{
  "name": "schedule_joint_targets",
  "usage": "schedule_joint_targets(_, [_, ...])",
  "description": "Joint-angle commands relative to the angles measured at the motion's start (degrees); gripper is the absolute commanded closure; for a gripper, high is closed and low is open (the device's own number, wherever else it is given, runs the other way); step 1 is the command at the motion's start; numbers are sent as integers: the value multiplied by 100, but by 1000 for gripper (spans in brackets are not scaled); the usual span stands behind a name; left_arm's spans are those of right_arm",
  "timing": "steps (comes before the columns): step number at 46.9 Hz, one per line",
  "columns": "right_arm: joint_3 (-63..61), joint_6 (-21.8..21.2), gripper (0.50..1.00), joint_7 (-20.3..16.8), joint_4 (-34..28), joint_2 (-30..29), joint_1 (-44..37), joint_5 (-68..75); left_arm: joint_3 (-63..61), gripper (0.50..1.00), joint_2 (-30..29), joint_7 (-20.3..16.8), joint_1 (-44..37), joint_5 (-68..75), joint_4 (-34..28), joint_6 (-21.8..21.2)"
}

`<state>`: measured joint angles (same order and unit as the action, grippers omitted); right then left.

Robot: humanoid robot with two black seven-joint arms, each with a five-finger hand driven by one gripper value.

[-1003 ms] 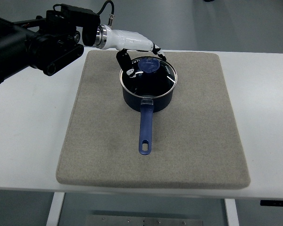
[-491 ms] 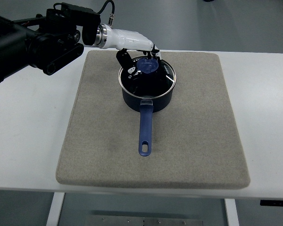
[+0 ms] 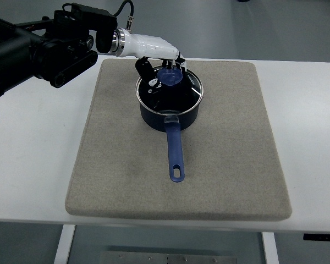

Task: Open pot lid and place left with left hand
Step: 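Lift the glass lid off the pot and carry it away from the pot, then lower the lid onto the board beside the pot and release it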

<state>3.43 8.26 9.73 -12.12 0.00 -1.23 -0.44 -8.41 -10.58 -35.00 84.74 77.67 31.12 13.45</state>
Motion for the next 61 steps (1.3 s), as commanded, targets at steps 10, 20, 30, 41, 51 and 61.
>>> schedule_joint_targets(10, [0, 0, 583, 3, 0, 0, 0, 0, 6, 1000, -146, 0, 148, -42, 8, 26])
schedule_joint_targets(20, [0, 0, 583, 3, 0, 0, 0, 0, 6, 1000, -541, 0, 236, -33, 34, 35])
schedule_joint_targets(30, [0, 0, 583, 3, 0, 0, 0, 0, 6, 1000, -1103, 0, 122, -15, 52, 35])
schedule_joint_targets(41, [0, 0, 583, 3, 0, 0, 0, 0, -56, 1000, -1552, 0, -71, -15, -9, 9])
schedule_joint_targets(51, [0, 0, 583, 3, 0, 0, 0, 0, -302, 1000, -1570, 0, -449, -24, -282, -105])
schedule_joint_targets(61, [0, 0, 583, 3, 0, 0, 0, 0, -346, 1000, -1482, 0, -686, -68, -387, -220])
